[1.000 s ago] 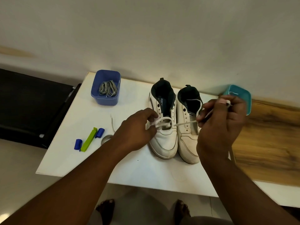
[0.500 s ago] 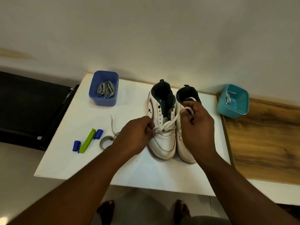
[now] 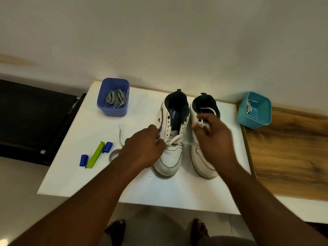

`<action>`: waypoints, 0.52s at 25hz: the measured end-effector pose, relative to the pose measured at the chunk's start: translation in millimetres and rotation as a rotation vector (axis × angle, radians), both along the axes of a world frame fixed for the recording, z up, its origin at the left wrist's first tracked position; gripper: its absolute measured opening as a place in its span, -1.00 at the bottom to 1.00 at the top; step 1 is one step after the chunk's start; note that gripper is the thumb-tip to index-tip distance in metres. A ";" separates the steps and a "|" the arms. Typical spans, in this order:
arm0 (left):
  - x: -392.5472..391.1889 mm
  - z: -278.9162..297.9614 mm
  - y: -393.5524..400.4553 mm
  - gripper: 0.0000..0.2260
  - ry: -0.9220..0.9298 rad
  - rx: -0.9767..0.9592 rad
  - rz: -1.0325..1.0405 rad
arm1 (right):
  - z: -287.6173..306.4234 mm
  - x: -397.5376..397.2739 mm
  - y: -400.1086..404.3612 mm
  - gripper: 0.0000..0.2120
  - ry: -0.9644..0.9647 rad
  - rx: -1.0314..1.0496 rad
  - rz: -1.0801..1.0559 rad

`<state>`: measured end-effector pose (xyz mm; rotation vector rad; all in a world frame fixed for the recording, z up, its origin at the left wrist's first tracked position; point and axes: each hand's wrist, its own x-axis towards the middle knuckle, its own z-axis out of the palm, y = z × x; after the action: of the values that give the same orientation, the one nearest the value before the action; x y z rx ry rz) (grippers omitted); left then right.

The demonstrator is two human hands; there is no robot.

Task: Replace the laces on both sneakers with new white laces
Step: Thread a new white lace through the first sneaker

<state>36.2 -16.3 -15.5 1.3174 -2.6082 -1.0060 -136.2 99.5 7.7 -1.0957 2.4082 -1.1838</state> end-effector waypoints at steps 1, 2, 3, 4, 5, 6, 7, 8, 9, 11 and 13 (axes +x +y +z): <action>-0.8 1.1 1.2 -0.89 -0.021 -0.056 -0.037 | -6.9 7.8 0.8 -0.68 0.069 0.136 0.165; -0.9 2.4 2.5 -0.89 -0.044 -0.112 -0.074 | -13.3 13.6 0.3 -0.63 0.147 0.249 0.271; -0.7 3.7 2.2 -0.89 -0.062 -0.143 -0.106 | -18.4 16.9 -1.5 -0.66 0.218 0.309 0.321; 0.7 5.9 -0.2 -0.88 -0.073 -0.134 -0.118 | -18.6 18.1 -3.7 -0.72 0.268 0.329 0.334; 3.0 10.8 -3.2 -0.87 -0.083 -0.101 -0.105 | -18.7 15.7 -4.6 -0.77 0.282 0.315 0.334; 5.9 16.1 -6.9 -0.86 -0.099 -0.075 -0.074 | -18.4 13.4 -4.4 -0.81 0.283 0.302 0.334; 8.7 22.6 -10.9 -0.83 -0.107 -0.071 -0.033 | -18.5 11.6 -3.9 -0.83 0.303 0.300 0.325; 11.2 28.5 -14.6 -0.80 -0.087 -0.078 0.017 | -17.6 11.3 -3.2 -0.85 0.352 0.310 0.305; 13.4 34.1 -16.7 -0.76 -0.012 -0.079 0.090 | -17.7 12.1 -3.1 -0.85 0.413 0.327 0.279; 17.9 43.2 -16.4 -0.72 0.303 -0.027 0.351 | -17.3 14.4 -3.5 -0.84 0.460 0.364 0.216; 19.8 51.4 -16.6 -0.70 0.715 0.087 0.656 | -16.5 15.8 -4.9 -0.84 0.445 0.375 0.198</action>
<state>56.0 -32.8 35.9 1.3474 -1.4912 -1.1682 -120.4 94.6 -8.8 -1.5416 2.6010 -0.4286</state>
